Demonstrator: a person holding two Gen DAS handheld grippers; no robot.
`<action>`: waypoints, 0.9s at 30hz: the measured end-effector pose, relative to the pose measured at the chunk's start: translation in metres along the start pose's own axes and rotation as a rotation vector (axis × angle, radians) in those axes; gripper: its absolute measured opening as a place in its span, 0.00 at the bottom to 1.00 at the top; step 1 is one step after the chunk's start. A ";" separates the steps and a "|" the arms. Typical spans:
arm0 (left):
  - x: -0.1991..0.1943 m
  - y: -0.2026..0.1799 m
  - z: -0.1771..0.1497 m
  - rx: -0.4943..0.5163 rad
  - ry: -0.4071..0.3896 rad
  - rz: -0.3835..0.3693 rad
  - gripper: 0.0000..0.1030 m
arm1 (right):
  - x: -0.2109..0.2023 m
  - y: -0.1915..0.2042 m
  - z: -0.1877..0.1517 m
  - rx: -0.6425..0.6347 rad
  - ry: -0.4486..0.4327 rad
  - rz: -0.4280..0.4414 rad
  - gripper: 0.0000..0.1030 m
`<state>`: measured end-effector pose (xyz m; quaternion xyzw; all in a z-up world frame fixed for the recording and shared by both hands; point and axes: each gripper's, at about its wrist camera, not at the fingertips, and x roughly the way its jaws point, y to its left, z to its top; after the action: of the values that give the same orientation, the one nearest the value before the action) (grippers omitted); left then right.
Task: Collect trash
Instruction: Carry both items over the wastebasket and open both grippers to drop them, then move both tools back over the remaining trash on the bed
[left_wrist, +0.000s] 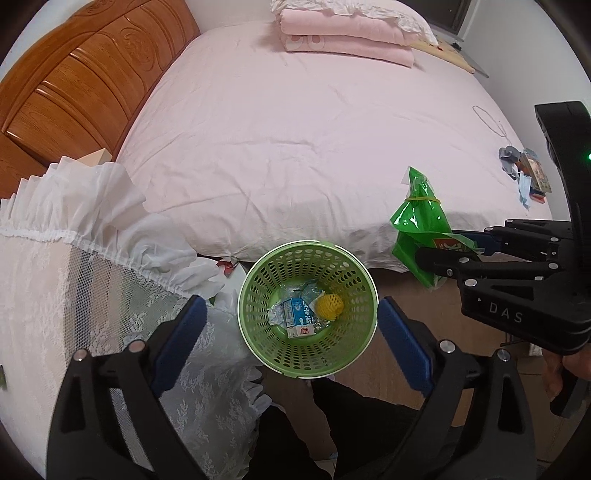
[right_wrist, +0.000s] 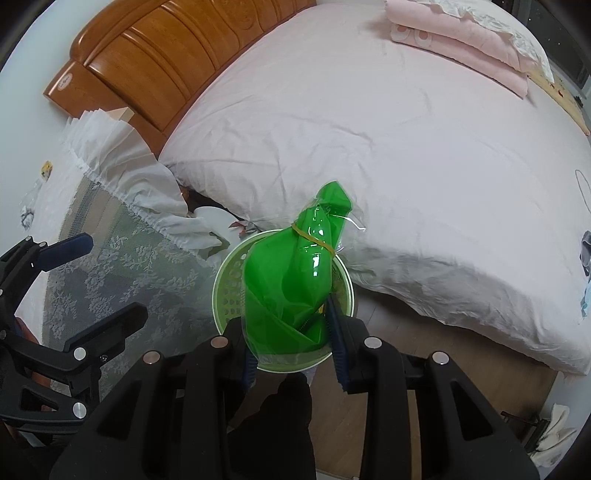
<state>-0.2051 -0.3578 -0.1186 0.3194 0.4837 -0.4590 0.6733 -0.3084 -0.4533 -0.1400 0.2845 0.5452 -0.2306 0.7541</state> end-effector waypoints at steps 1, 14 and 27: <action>-0.001 0.001 0.000 -0.003 -0.002 0.004 0.89 | 0.001 0.001 -0.001 0.000 0.003 0.000 0.32; -0.038 0.050 -0.018 -0.130 -0.061 0.120 0.92 | 0.053 0.029 -0.005 -0.059 0.116 0.049 0.44; -0.066 0.111 -0.044 -0.331 -0.111 0.180 0.92 | 0.059 0.077 0.005 -0.172 0.088 -0.025 0.97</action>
<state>-0.1256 -0.2572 -0.0725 0.2204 0.4844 -0.3280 0.7805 -0.2371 -0.4026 -0.1817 0.2218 0.5992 -0.1796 0.7480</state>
